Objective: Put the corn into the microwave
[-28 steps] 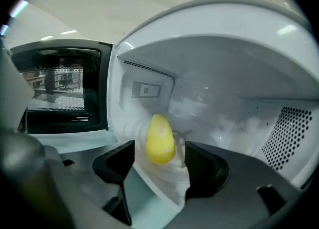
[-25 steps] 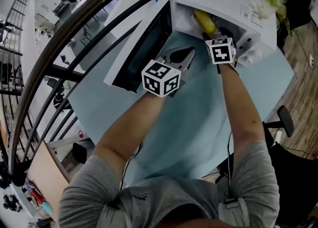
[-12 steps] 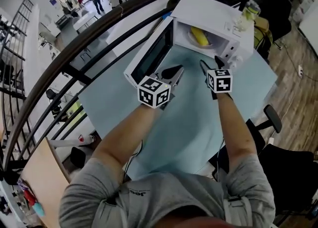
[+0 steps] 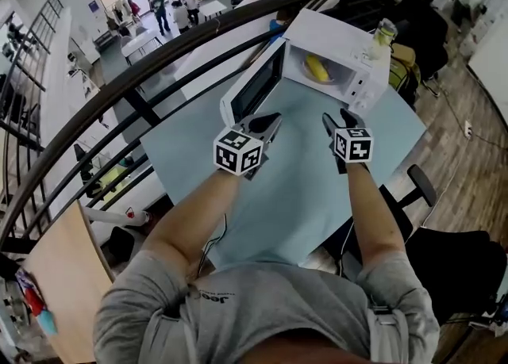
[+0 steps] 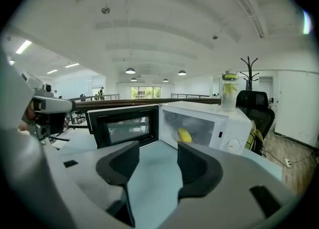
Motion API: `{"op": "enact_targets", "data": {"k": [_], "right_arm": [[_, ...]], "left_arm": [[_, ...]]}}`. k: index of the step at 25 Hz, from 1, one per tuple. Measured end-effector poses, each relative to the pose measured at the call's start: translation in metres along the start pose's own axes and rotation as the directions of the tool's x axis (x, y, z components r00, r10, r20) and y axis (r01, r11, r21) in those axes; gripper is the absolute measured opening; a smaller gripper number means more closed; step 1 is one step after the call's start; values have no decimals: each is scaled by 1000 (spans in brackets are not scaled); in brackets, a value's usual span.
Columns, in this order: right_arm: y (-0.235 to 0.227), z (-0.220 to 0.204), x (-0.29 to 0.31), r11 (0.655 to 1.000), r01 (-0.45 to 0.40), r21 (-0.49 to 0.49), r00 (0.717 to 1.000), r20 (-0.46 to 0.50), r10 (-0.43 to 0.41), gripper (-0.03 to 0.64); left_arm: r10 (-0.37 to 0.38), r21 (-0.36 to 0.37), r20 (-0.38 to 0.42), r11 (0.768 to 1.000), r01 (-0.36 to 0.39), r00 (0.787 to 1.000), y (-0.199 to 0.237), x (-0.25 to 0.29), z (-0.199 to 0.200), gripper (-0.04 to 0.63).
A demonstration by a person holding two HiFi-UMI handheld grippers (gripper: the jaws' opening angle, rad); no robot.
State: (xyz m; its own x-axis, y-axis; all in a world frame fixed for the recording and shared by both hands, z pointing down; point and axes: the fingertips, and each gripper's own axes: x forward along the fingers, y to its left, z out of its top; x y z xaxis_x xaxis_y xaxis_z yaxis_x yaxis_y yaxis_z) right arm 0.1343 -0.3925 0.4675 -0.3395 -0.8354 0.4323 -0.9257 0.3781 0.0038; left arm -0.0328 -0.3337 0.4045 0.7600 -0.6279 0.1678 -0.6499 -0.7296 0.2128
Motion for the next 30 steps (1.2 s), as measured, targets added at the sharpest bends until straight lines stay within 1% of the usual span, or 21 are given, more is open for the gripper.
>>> {"op": "enact_targets", "data": {"k": [7, 13, 18, 25, 30], "right_arm": [[32, 5, -44, 999, -36, 32, 999, 28, 35, 211], [74, 6, -77, 995, -88, 54, 995, 48, 86, 174], [95, 14, -96, 988, -132, 85, 989, 79, 126, 131], [127, 24, -148, 985, -112, 133, 984, 149, 92, 61], [155, 28, -200, 983, -107, 150, 978, 193, 77, 23]], "left_arm": [[10, 19, 20, 1000, -10, 1000, -25, -57, 10, 18], [51, 2, 54, 999, -51, 997, -34, -133, 17, 18], [86, -1, 89, 996, -86, 992, -36, -180, 24, 18], [90, 7, 125, 996, -92, 988, -49, -261, 24, 18], [67, 15, 125, 997, -70, 990, -67, -305, 27, 18]]}}
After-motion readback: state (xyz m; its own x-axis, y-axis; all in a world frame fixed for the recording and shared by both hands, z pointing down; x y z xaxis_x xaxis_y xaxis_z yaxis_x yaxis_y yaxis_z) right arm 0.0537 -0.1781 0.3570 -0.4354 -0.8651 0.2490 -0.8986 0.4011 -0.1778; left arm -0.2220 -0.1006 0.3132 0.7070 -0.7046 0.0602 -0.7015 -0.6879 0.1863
